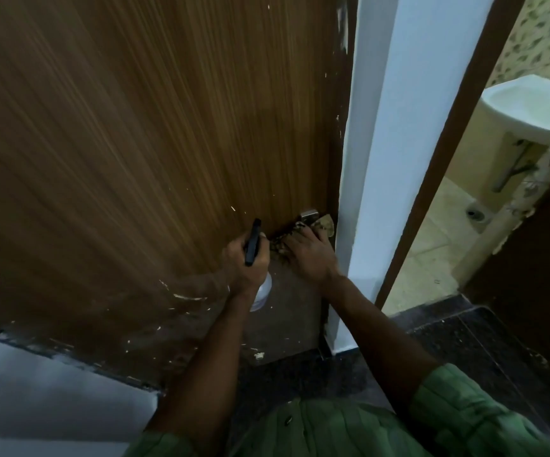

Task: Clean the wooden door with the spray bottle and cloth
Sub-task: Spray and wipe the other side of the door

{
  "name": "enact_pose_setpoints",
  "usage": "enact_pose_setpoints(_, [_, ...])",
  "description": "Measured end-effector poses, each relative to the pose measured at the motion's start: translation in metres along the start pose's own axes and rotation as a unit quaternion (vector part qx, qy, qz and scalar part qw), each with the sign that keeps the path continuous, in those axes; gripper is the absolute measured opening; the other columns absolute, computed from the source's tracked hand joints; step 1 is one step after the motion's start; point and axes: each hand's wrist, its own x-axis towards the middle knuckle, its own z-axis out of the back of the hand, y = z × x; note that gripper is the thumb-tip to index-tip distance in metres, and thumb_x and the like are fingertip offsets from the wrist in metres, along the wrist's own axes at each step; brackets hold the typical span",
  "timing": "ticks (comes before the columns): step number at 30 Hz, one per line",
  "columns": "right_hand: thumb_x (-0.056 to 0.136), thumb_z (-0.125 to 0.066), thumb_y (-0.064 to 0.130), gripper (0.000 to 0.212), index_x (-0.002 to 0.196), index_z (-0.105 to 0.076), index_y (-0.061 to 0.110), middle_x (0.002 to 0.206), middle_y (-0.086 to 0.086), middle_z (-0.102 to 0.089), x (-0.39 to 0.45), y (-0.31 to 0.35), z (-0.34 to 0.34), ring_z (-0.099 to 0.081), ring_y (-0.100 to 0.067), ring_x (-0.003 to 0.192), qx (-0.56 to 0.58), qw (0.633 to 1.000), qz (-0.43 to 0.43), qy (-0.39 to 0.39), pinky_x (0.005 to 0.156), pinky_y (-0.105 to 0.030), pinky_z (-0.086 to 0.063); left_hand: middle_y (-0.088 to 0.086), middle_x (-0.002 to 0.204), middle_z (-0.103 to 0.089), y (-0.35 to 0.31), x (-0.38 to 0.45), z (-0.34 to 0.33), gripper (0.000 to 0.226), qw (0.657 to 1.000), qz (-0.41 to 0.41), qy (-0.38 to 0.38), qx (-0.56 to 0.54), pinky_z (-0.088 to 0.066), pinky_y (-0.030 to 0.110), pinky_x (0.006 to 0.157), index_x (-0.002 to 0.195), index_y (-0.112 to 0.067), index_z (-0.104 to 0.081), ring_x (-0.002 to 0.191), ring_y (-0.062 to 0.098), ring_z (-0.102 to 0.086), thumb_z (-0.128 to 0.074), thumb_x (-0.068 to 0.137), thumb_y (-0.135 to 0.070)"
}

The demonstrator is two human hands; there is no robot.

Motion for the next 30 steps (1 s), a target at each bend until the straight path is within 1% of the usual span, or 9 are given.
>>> enact_pose_setpoints(4, [0.091, -0.059, 0.034, 0.029, 0.106, -0.074, 0.016, 0.109, -0.008, -0.076, 0.007, 0.031, -0.007, -0.063, -0.033, 0.112, 0.049, 0.995, -0.075, 0.041, 0.101, -0.054, -0.041, -0.002, 0.053, -0.054, 0.002, 0.0, 0.011, 0.033, 1.0, -0.012, -0.007, 0.028, -0.032, 0.014, 0.048, 0.064, -0.009, -0.06, 0.051, 0.015, -0.055, -0.07, 0.094, -0.017])
enact_pose_setpoints(7, [0.083, -0.079, 0.029, 0.023, 0.102, -0.074, 0.016, 0.103, -0.005, -0.076, 0.005, 0.044, -0.014, -0.064, -0.032, 0.104, 0.082, 0.996, -0.018, 0.043, 0.1, -0.053, -0.042, -0.003, 0.056, -0.057, 0.005, -0.005, 0.012, 0.031, 0.999, -0.008, -0.009, 0.039, -0.034, 0.01, 0.051, 0.067, -0.009, -0.064, 0.053, 0.004, -0.056, -0.07, 0.095, -0.021])
enact_pose_setpoints(11, [0.093, -0.057, 0.042, 0.026, 0.108, -0.071, 0.025, 0.109, 0.004, -0.073, -0.008, 0.029, -0.009, -0.057, -0.024, 0.106, 0.05, 0.998, 0.023, 0.017, 0.104, -0.049, -0.037, 0.001, 0.054, -0.057, 0.005, -0.007, 0.014, 0.034, 0.999, -0.002, -0.017, 0.03, -0.035, 0.019, 0.049, 0.065, -0.007, -0.062, 0.051, 0.014, -0.054, -0.07, 0.095, -0.021])
enact_pose_setpoints(15, [0.087, -0.073, 0.036, 0.025, 0.106, -0.073, 0.019, 0.102, -0.004, -0.074, -0.002, 0.046, -0.017, -0.065, -0.028, 0.101, 0.022, 0.999, 0.036, 0.026, 0.105, -0.05, -0.041, 0.002, 0.056, -0.058, 0.005, -0.01, 0.016, 0.033, 0.999, -0.003, -0.01, 0.039, -0.035, 0.016, 0.05, 0.068, -0.006, -0.063, 0.052, 0.014, -0.054, -0.069, 0.095, -0.023])
enact_pose_setpoints(20, [0.092, -0.05, 0.03, 0.038, 0.115, -0.072, 0.01, 0.113, -0.012, -0.072, -0.017, 0.078, -0.025, -0.065, -0.027, 0.109, 0.083, 0.993, 0.088, -0.004, 0.112, -0.043, -0.033, -0.005, 0.055, -0.053, 0.016, -0.012, 0.027, 0.03, 0.999, 0.003, 0.003, 0.038, -0.035, 0.01, 0.05, 0.069, -0.008, -0.063, 0.053, 0.009, -0.056, -0.072, 0.097, -0.013])
enact_pose_setpoints(25, [0.094, -0.062, 0.02, 0.03, 0.121, -0.07, 0.011, 0.127, -0.012, -0.068, -0.069, 0.072, -0.023, -0.06, -0.026, 0.121, 0.108, 0.986, 0.09, -0.09, 0.112, -0.041, -0.044, -0.008, 0.054, -0.052, 0.019, -0.015, 0.027, 0.031, 0.998, 0.009, 0.042, 0.052, -0.033, 0.01, 0.049, 0.068, -0.012, -0.062, 0.052, 0.006, -0.056, -0.072, 0.098, -0.013])
enact_pose_setpoints(28, [0.096, -0.054, 0.028, 0.031, 0.119, -0.07, 0.015, 0.118, -0.007, -0.068, -0.098, 0.069, -0.024, -0.064, -0.025, 0.104, 0.181, 0.98, -0.068, -0.042, 0.087, -0.039, -0.057, -0.01, 0.05, -0.047, 0.02, -0.017, 0.023, 0.038, 0.998, 0.016, 0.053, 0.038, -0.03, 0.012, 0.047, 0.065, -0.019, -0.055, 0.048, 0.01, -0.053, -0.073, 0.098, -0.013])
enact_pose_setpoints(29, [0.098, -0.052, 0.026, 0.027, 0.115, -0.07, 0.015, 0.112, -0.006, -0.069, -0.102, 0.071, -0.019, -0.066, -0.026, 0.102, 0.288, 0.936, -0.202, -0.03, 0.086, -0.043, -0.058, -0.009, 0.05, -0.048, 0.019, -0.017, 0.022, 0.038, 0.998, 0.021, 0.057, 0.035, -0.031, 0.012, 0.047, 0.065, -0.019, -0.055, 0.048, 0.011, -0.053, -0.072, 0.098, -0.015])
enact_pose_setpoints(30, [0.101, -0.052, 0.021, 0.021, 0.111, -0.071, 0.015, 0.106, -0.005, -0.071, -0.102, 0.07, -0.015, -0.068, -0.026, 0.1, 0.399, 0.852, -0.337, -0.026, 0.089, -0.047, -0.058, -0.008, 0.05, -0.049, 0.019, -0.017, 0.02, 0.036, 0.997, 0.026, 0.061, 0.033, -0.031, 0.013, 0.047, 0.065, -0.018, -0.056, 0.048, 0.013, -0.054, -0.072, 0.098, -0.016])
